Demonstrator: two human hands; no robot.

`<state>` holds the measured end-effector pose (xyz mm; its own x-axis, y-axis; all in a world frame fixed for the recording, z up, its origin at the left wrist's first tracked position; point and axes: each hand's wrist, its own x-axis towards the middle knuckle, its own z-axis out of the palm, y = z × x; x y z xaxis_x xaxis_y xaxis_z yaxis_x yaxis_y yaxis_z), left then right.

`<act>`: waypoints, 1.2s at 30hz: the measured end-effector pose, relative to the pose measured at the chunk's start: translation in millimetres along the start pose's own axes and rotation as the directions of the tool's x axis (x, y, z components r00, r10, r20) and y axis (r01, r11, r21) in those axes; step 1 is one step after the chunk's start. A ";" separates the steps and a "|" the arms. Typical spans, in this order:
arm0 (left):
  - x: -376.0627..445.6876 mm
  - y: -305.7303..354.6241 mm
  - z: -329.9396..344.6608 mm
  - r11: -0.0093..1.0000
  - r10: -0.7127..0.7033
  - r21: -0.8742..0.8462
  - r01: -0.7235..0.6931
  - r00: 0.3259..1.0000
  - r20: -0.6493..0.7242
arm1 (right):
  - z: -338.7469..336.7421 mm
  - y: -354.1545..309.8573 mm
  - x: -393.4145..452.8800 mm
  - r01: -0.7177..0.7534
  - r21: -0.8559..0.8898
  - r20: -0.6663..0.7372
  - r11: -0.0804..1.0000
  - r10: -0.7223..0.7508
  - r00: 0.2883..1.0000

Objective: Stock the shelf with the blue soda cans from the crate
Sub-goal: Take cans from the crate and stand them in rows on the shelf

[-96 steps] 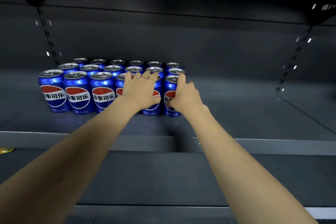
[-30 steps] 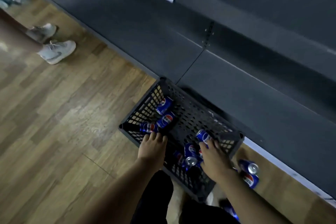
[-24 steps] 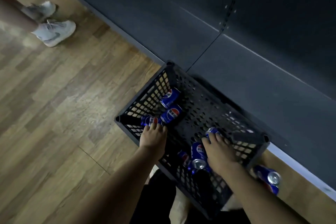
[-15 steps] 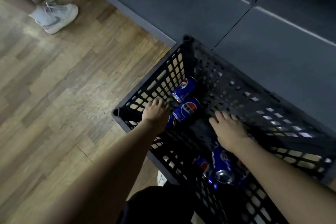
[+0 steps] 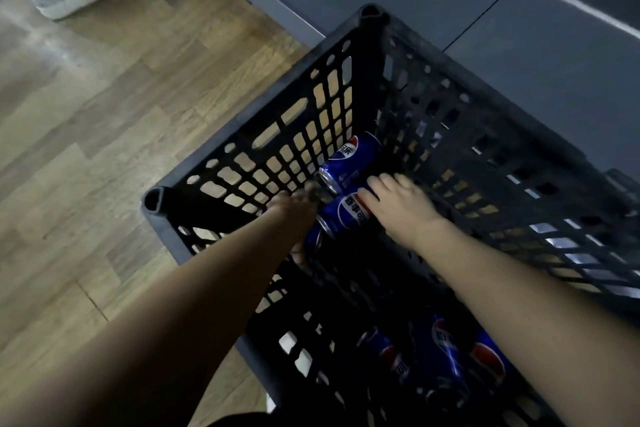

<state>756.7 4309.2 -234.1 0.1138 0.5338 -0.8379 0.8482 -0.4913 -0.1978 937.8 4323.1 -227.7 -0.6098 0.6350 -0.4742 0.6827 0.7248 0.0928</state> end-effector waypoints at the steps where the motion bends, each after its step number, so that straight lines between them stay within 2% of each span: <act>1: 3.3 -0.3 4.0 1.000 0.001 -0.010 -0.001 1.000 0.012 | 0.9 -1.3 4.3 0.012 0.005 -0.014 1.000 -0.012 1.000; 3: 6.6 -1.9 9.7 0.999 0.000 -0.052 0.002 1.000 0.031 | 4.3 -4.8 11.8 0.035 0.026 -0.019 0.999 -0.035 0.999; 5: 7.7 -2.4 9.9 1.000 0.001 -0.019 0.000 0.998 0.065 | 8.9 -8.7 17.7 0.037 0.039 -0.003 0.999 -0.037 0.999; 9: 8.1 -4.2 5.8 1.000 0.004 -0.021 -0.001 0.994 0.105 | 14.0 -10.8 24.1 -0.048 0.156 0.028 0.987 0.044 0.999; 13: 10.0 -3.4 10.7 0.999 0.028 -0.035 -0.025 0.997 0.072 | 29.1 -9.1 26.0 -0.163 0.295 0.151 0.942 0.122 0.981; 19: 14.5 -2.4 12.2 0.994 0.000 -0.113 0.013 0.994 0.112 | 36.0 -6.8 33.3 -0.164 0.381 0.172 0.910 0.105 0.979; 21: 14.0 0.2 15.0 0.996 0.004 -0.088 0.006 0.993 0.115 | 38.1 -8.0 28.6 -0.182 0.390 0.163 0.902 0.127 0.978; 24: 2.2 2.8 4.0 1.000 -0.031 -0.004 0.031 0.999 -0.030 | 40.3 -13.9 8.1 -0.261 0.420 0.206 0.869 0.189 0.960; 27: -18.1 6.5 -14.9 0.997 -0.054 -0.051 0.050 0.996 -0.075 | 30.9 -20.8 -21.0 -0.333 0.385 0.307 0.860 0.221 0.926; 32: -75.8 12.9 -50.0 1.000 0.017 0.009 -0.015 0.980 -0.197 | -10.8 -16.9 -70.8 -0.354 0.331 0.475 0.875 0.170 0.864; 36: -132.2 7.1 -87.3 0.998 0.017 -0.061 -0.032 0.972 -0.234 | -67.0 -11.5 -113.5 -0.409 0.387 0.486 0.826 0.194 0.852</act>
<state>792.9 4295.3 -80.3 0.2464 0.6713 -0.6990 0.8740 -0.4656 -0.1392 972.2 4260.6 -116.3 -0.1912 0.5517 -0.8118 0.9695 0.2354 -0.0683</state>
